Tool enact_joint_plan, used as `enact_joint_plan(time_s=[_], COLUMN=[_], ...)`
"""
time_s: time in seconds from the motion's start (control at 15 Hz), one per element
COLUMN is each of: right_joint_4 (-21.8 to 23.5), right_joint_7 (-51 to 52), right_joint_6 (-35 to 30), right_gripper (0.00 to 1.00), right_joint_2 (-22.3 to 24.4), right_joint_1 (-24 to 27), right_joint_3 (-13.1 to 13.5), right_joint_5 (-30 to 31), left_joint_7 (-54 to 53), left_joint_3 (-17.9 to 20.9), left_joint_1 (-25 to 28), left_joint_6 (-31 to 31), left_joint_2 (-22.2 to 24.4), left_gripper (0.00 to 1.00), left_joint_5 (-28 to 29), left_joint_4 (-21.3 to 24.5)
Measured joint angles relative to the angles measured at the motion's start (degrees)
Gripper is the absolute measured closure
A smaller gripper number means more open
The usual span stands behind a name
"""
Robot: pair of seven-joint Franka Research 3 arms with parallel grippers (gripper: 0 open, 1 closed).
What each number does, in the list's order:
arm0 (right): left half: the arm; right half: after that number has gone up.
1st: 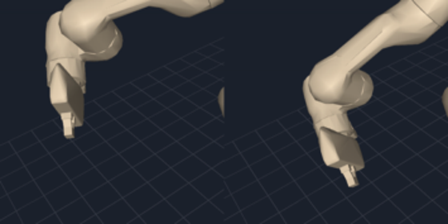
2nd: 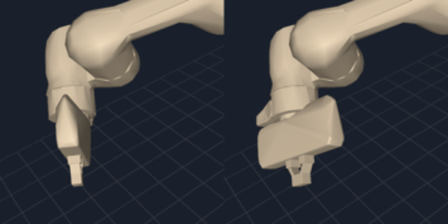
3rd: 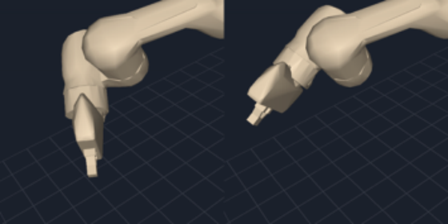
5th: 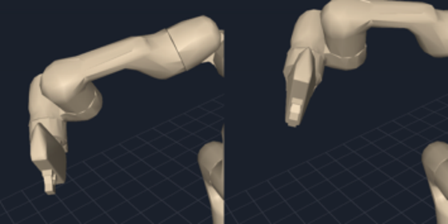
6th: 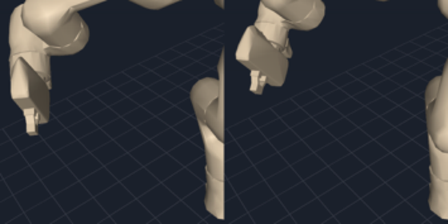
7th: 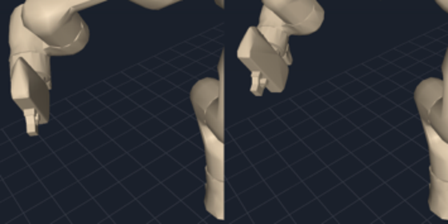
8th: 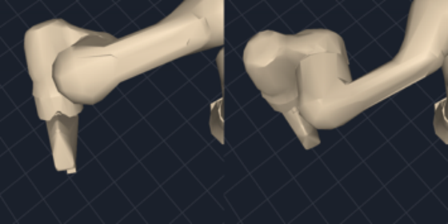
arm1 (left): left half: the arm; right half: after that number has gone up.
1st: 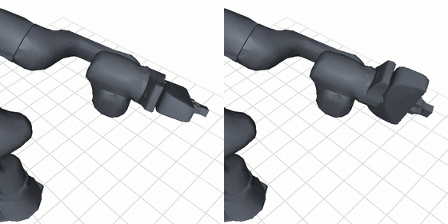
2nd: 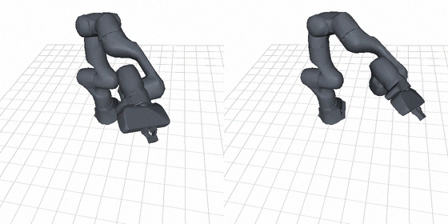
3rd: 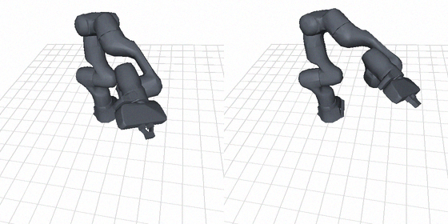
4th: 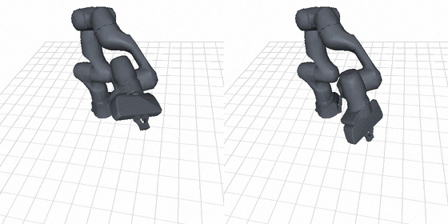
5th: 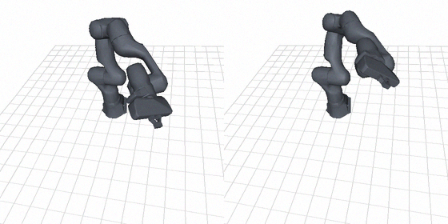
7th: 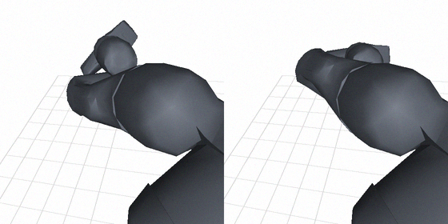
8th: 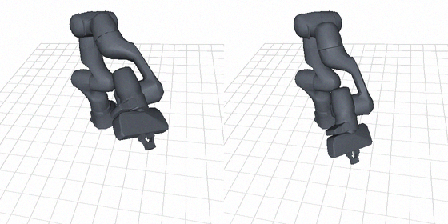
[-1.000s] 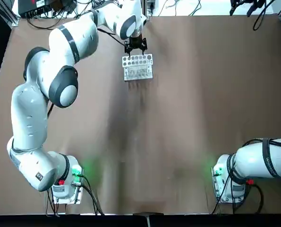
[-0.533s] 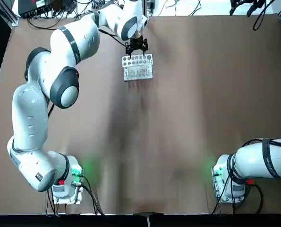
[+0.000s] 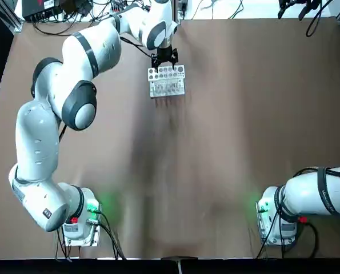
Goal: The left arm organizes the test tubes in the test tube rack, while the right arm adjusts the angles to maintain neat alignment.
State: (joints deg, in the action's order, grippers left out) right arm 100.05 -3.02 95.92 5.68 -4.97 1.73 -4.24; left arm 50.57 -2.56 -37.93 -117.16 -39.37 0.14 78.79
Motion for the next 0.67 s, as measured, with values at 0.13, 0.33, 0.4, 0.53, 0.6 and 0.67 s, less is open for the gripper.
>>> enact_joint_plan(time_s=[0.13,0.33,0.4,0.53,0.6,0.67], right_joint_4=[0.00,0.00,0.00,0.00,0.00,0.00], right_joint_7=[0.00,0.00,0.00,0.00,0.00,0.00], right_joint_6=[0.00,0.00,0.00,0.00,0.00,0.00], right_gripper=[0.00,0.00,0.00,0.00,0.00,0.00], right_joint_2=[0.00,0.00,0.00,0.00,0.00,0.00], right_joint_1=[0.00,0.00,0.00,0.00,0.00,0.00], right_joint_3=[0.00,0.00,0.00,0.00,0.00,0.00], right_joint_5=[0.00,0.00,0.00,0.00,0.00,0.00], left_joint_7=[0.00,0.01,0.00,0.01,0.01,0.01], left_joint_3=[0.02,0.02,0.02,0.02,0.02,0.02], left_joint_1=[0.00,0.00,0.00,0.00,0.00,0.00], left_joint_6=[0.55,0.82,0.83,0.84,0.84,0.85], left_joint_2=[-0.23,-0.46,-0.53,-0.59,-0.60,-0.60], left_gripper=[0.02,0.05,0.06,0.09,0.17,0.24], left_joint_5=[0.00,0.00,0.00,-0.01,-0.02,-0.02], left_joint_4=[0.00,0.00,0.00,0.00,0.00,0.00])
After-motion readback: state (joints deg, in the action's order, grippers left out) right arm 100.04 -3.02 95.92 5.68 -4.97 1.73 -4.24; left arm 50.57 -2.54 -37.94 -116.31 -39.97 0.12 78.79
